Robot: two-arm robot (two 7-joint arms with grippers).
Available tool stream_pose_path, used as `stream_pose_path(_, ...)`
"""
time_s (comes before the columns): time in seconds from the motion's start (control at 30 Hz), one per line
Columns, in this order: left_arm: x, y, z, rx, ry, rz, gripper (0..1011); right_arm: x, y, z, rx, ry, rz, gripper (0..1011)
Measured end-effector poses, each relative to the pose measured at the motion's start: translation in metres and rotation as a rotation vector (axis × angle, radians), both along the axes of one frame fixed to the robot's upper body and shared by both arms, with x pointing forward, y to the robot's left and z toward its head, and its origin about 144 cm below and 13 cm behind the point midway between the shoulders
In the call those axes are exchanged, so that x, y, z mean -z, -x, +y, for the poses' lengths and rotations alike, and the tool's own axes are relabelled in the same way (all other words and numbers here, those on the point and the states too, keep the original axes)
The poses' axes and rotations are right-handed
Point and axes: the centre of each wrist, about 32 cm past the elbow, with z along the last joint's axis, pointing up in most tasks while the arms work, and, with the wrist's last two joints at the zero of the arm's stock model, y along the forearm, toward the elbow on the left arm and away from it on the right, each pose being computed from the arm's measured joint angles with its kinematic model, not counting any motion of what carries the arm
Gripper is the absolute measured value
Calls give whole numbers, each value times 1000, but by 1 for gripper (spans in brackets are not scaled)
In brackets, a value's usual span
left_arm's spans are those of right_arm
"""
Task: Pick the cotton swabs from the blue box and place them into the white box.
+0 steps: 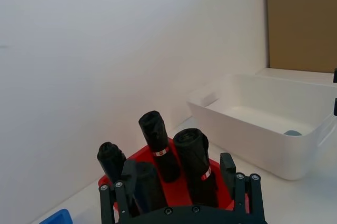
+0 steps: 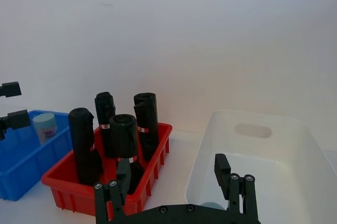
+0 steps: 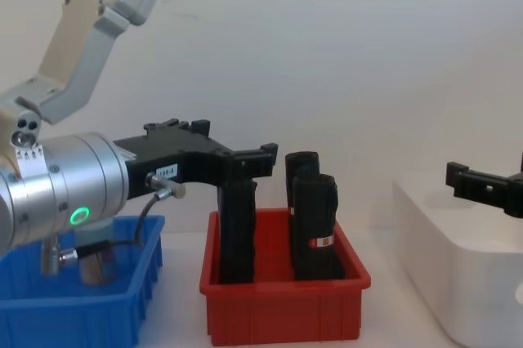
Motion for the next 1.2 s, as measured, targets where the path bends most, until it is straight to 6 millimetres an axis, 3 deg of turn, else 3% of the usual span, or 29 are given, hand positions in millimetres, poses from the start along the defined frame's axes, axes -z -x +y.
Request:
stream_pose_path(0.5, 16, 21, -16, -116, 5, -60, 1004, 0, 0, 0, 0, -1, -1, 1001)
stream_pose_path(1.2, 18, 23, -18, -133, 7, -69, 1004, 0, 0, 0, -2, 0, -1, 1001)
